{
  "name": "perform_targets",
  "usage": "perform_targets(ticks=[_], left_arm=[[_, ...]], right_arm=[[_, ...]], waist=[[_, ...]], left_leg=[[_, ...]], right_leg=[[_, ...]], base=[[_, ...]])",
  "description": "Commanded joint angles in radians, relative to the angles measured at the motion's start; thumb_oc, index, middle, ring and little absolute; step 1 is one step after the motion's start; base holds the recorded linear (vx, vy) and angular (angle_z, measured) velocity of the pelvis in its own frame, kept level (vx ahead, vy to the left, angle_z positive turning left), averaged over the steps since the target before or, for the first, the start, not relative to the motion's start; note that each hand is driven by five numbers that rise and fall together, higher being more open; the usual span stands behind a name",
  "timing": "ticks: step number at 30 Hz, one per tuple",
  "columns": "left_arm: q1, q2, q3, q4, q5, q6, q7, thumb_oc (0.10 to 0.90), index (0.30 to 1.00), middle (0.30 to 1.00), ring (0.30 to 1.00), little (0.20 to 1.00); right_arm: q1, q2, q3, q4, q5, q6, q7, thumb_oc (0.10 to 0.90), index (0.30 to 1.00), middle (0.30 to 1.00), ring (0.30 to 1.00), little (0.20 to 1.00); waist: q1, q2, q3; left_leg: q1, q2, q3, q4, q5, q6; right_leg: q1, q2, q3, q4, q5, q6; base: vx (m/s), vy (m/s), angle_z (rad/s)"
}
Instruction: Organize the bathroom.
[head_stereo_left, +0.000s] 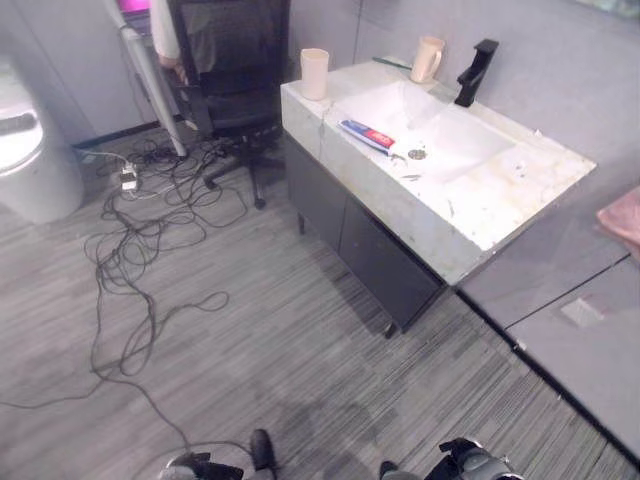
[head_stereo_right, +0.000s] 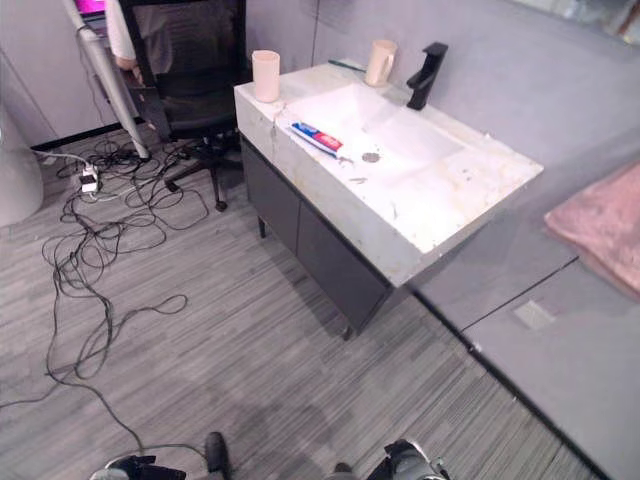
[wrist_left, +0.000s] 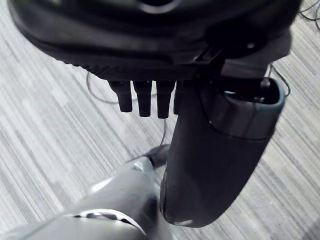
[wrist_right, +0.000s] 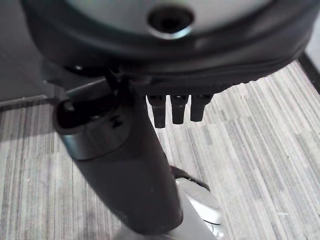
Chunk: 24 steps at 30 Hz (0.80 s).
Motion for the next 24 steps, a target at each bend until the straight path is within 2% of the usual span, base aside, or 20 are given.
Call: perform_targets(ticks=[1,2,3,4,5,6,8,10,11,13,14,15,16,18,19,20,21,22,23,24], left_arm=[[0.078,0.034,-0.015,0.032,0.076,-0.024,-0.01,0.8,0.9,0.9,0.9,0.9],[0.069,0.045,-0.024,0.026,0.053,-0.023,-0.013,0.8,0.9,0.9,0.9,0.9],[0.069,0.045,-0.024,0.026,0.053,-0.023,-0.013,0.8,0.9,0.9,0.9,0.9],[0.053,0.052,-0.018,0.027,0.042,-0.024,-0.019,0.8,0.9,0.9,0.9,0.9],[0.034,0.055,-0.007,0.025,0.062,-0.026,-0.024,0.8,0.9,0.9,0.9,0.9],[0.019,0.055,0.003,0.022,0.066,-0.028,-0.023,0.8,0.9,0.9,0.9,0.9],[0.0,0.046,0.005,0.011,0.066,-0.024,-0.007,0.8,0.9,0.9,0.9,0.9],[-0.017,0.036,-0.004,-0.008,0.06,-0.001,0.017,0.8,0.9,0.9,0.9,0.9],[-0.025,0.032,-0.017,-0.022,0.052,0.017,0.034,0.8,0.9,0.9,0.9,0.9],[-0.03,0.023,-0.032,-0.027,0.018,0.046,0.06,0.8,0.9,0.9,0.9,0.9],[-0.033,0.012,-0.039,-0.024,0.01,0.057,0.076,0.8,0.9,0.9,0.9,0.9],[-0.034,0.008,-0.04,-0.022,0.011,0.061,0.079,0.8,0.9,0.9,0.9,0.9],[-0.035,0.007,-0.048,-0.02,0.017,0.064,0.07,0.8,0.9,0.9,0.9,0.9],[-0.036,0.01,-0.055,-0.022,0.048,0.061,0.05,0.8,0.9,0.9,0.9,0.9],[-0.034,0.013,-0.064,-0.024,0.084,0.046,0.028,0.8,0.9,0.9,0.9,0.9],[-0.034,0.013,-0.064,-0.024,0.084,0.046,0.028,0.8,0.9,0.9,0.9,0.9],[-0.029,0.013,-0.069,-0.026,0.088,0.03,0.016,0.8,0.9,0.9,0.9,0.9],[-0.029,0.013,-0.069,-0.026,0.088,0.03,0.016,0.8,0.9,0.9,0.9,0.9],[-0.028,0.01,-0.068,-0.032,0.088,0.02,0.014,0.8,0.9,0.9,0.9,0.9],[-0.022,0.009,-0.059,-0.04,0.081,0.017,0.017,0.8,0.9,0.9,0.9,0.9]], right_arm=[[0.047,-0.116,-0.004,-0.017,-0.033,-0.021,0.011,0.8,0.9,0.9,0.9,0.9],[0.049,-0.121,-0.001,-0.016,-0.027,-0.027,0.014,0.8,0.9,0.9,0.9,0.9],[0.049,-0.121,-0.001,-0.016,-0.026,-0.027,0.014,0.8,0.9,0.9,0.9,0.9],[0.047,-0.121,0.0,-0.011,-0.024,-0.027,0.013,0.8,0.9,0.9,0.9,0.9],[0.049,-0.118,-0.006,-0.002,-0.024,-0.026,0.012,0.8,0.9,0.9,0.9,0.9],[0.052,-0.117,-0.013,0.006,-0.026,-0.035,0.012,0.8,0.9,0.9,0.9,0.9],[0.063,-0.116,-0.028,0.015,-0.023,-0.048,0.015,0.8,0.9,0.9,0.9,0.9],[0.067,-0.116,-0.038,0.024,-0.042,-0.057,0.033,0.8,0.9,0.9,0.9,0.9],[0.07,-0.117,-0.046,0.023,-0.055,-0.053,0.05,0.8,0.9,0.9,0.9,0.9],[0.077,-0.123,-0.048,0.025,-0.086,-0.041,0.077,0.8,0.9,0.9,0.9,0.9],[0.082,-0.126,-0.051,0.032,-0.078,-0.038,0.087,0.8,0.9,0.9,0.9,0.9],[0.085,-0.129,-0.053,0.034,-0.078,-0.037,0.091,0.8,0.9,0.9,0.9,0.9],[0.091,-0.135,-0.063,0.036,-0.076,-0.032,0.097,0.8,0.9,0.9,0.9,0.9],[0.096,-0.138,-0.068,0.038,-0.035,-0.039,0.084,0.8,0.9,0.9,0.9,0.9],[0.108,-0.143,-0.08,0.029,0.026,-0.052,0.077,0.8,0.9,0.9,0.9,0.9],[0.108,-0.143,-0.08,0.029,0.026,-0.052,0.077,0.8,0.9,0.9,0.9,0.9],[0.113,-0.147,-0.078,0.015,0.036,-0.061,0.073,0.8,0.9,0.9,0.9,0.9],[0.113,-0.147,-0.078,0.015,0.036,-0.061,0.073,0.8,0.9,0.9,0.9,0.9],[0.11,-0.136,-0.06,0.007,0.08,-0.065,0.042,0.8,0.9,0.9,0.9,0.9],[0.108,-0.125,-0.058,0.004,0.077,-0.066,0.029,0.8,0.9,0.9,0.9,0.9]], waist=[[-0.024,0.07,0.08],[-0.037,0.081,0.098],[-0.037,0.081,0.099],[-0.05,0.084,0.106],[-0.073,0.077,0.115],[-0.091,0.073,0.125],[-0.12,0.043,0.123],[-0.135,0.025,0.119],[-0.138,0.024,0.127],[-0.136,0.023,0.127],[-0.144,0.014,0.113],[-0.146,0.018,0.111],[-0.154,0.033,0.108],[-0.163,0.047,0.105],[-0.172,0.066,0.101],[-0.173,0.066,0.102],[-0.181,0.075,0.093],[-0.181,0.075,0.093],[-0.175,0.061,0.086],[-0.168,0.046,0.084]], left_leg=[[-0.04,-0.021,-0.064,0.182,-0.18,-0.016],[-0.003,-0.033,-0.061,0.169,-0.194,-0.011],[-0.002,-0.033,-0.061,0.169,-0.195,-0.011],[0.008,-0.042,-0.043,0.155,-0.179,-0.006],[0.029,-0.062,-0.023,0.148,-0.187,-0.004],[0.034,-0.073,-0.007,0.143,-0.191,0.004],[0.035,-0.118,0.022,0.153,-0.219,0.019],[0.039,-0.143,0.05,0.157,-0.24,0.027],[0.058,-0.145,0.052,0.163,-0.27,0.024],[0.068,-0.161,0.036,0.165,-0.263,0.02],[0.057,-0.192,0.031,0.193,-0.259,0.015],[0.058,-0.196,0.025,0.203,-0.26,0.011],[0.058,-0.194,0.015,0.274,-0.252,-0.007],[0.06,-0.181,0.009,0.349,-0.219,-0.03],[0.059,-0.158,0.002,0.457,-0.144,-0.07],[0.06,-0.158,0.002,0.457,-0.145,-0.07],[0.02,-0.13,-0.024,0.665,-0.017,-0.129],[0.02,-0.13,-0.024,0.665,-0.017,-0.129],[-0.072,-0.099,-0.019,0.858,-0.051,-0.109],[-0.112,-0.056,-0.016,0.879,-0.086,-0.082]], right_leg=[[-0.092,-0.097,0.065,0.26,0.162,0.053],[-0.14,-0.079,0.074,0.242,0.146,0.047],[-0.14,-0.079,0.074,0.242,0.146,0.047],[-0.159,-0.045,0.06,0.146,0.132,0.038],[-0.151,-0.008,0.038,-0.021,0.118,0.054],[-0.146,0.022,0.033,-0.072,0.099,0.064],[-0.154,0.052,0.024,-0.232,0.155,0.12],[-0.184,0.087,-0.021,-0.237,0.17,0.135],[-0.216,0.129,-0.084,-0.179,0.143,0.143],[-0.252,0.19,-0.136,-0.063,0.071,0.105],[-0.249,0.216,-0.13,-0.073,0.07,0.072],[-0.244,0.221,-0.129,-0.069,0.062,0.063],[-0.233,0.226,-0.123,-0.054,0.04,0.041],[-0.221,0.224,-0.118,-0.058,0.033,0.029],[-0.178,0.221,-0.108,-0.088,0.027,0.018],[-0.177,0.222,-0.108,-0.089,0.027,0.018],[-0.131,0.223,-0.084,-0.13,0.02,-0.008],[-0.131,0.223,-0.084,-0.13,0.02,-0.008],[-0.092,0.204,-0.057,-0.13,0.005,-0.027],[-0.073,0.198,-0.049,-0.131,0.007,-0.025]], base=[[0.4,0.467,-0.34],[0.23,0.295,-0.27],[0.19,0.216,-0.13],[0.24,0.15,0.06],[0.34,0.203,0.02],[0.34,0.127,-0.14],[0.28,0.039,-0.23],[0.33,0.023,0.1],[0.42,0.043,-0.04],[0.51,-0.025,-0.28],[0.45,-0.113,-0.43],[0.48,-0.161,-0.43],[0.43,-0.13,-0.29],[0.41,-0.145,-0.08],[0.29,-0.118,0.04],[0.46,-0.211,0.1],[0.21,-0.11,-0.03],[0.41,-0.173,0.0],[0.32,-0.087,-0.2],[0.35,-0.095,-0.2]])
